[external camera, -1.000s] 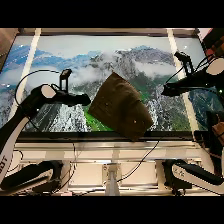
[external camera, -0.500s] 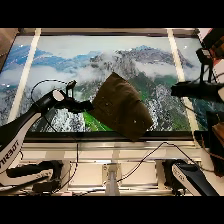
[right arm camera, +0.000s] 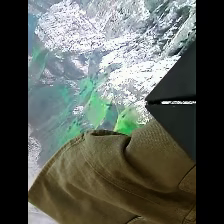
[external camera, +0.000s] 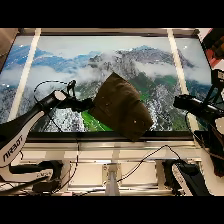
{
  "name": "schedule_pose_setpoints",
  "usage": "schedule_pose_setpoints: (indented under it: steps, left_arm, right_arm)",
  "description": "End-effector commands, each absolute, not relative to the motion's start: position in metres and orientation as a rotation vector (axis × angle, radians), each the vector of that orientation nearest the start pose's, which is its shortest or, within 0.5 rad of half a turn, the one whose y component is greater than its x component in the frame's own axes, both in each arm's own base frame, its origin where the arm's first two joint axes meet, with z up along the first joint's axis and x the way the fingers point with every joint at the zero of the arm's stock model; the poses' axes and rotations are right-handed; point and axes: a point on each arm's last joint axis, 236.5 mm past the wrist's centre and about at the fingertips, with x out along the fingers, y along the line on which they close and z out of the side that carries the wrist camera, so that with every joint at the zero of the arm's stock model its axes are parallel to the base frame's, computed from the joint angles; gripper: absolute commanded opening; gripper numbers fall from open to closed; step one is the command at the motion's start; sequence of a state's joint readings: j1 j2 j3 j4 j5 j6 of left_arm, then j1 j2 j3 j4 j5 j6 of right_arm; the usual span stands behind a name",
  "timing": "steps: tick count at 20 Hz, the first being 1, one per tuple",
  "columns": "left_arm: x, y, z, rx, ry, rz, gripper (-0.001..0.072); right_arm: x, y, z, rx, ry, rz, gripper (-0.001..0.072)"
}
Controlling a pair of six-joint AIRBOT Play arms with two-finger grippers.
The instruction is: Fold the clothes and pants, and hang the long-sleeved shirts on hangers.
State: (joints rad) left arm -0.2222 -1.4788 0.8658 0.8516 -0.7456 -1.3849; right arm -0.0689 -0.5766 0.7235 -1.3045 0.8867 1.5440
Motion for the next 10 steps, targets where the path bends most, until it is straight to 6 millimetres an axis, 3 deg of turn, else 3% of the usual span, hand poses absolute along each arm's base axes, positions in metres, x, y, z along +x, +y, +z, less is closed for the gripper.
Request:
schedule_pose_setpoints:
  steps: [1, 3, 5, 8, 10]
  left_arm:
    - [0.349, -0.208, -0.106, -0.465, 1.340, -0.427, 0.0451]
    - [0.344, -0.221, -0.104, -0.424, 1.328, -0.480, 0.0391]
    - [0.341, -0.228, -0.104, -0.395, 1.321, -0.509, 0.0064]
    - [0.343, -0.232, -0.095, -0.401, 1.312, -0.529, 0.0035]
    - [0.351, -0.234, -0.076, -0.384, 1.274, -0.570, 0.0035]
  right_arm:
    - [0.309, 0.024, 0.111, 0.241, 0.712, 0.065, 0.0018]
    - [0.309, 0.020, 0.107, 0.225, 0.722, 0.052, 0.0018]
    - [0.311, 0.010, 0.097, 0.234, 0.752, -0.002, 0.0018]
    - [0.312, -0.007, 0.071, 0.257, 0.838, -0.097, 0.0018]
    - [0.311, -0.007, 0.050, 0.256, 0.919, -0.104, 0.0017]
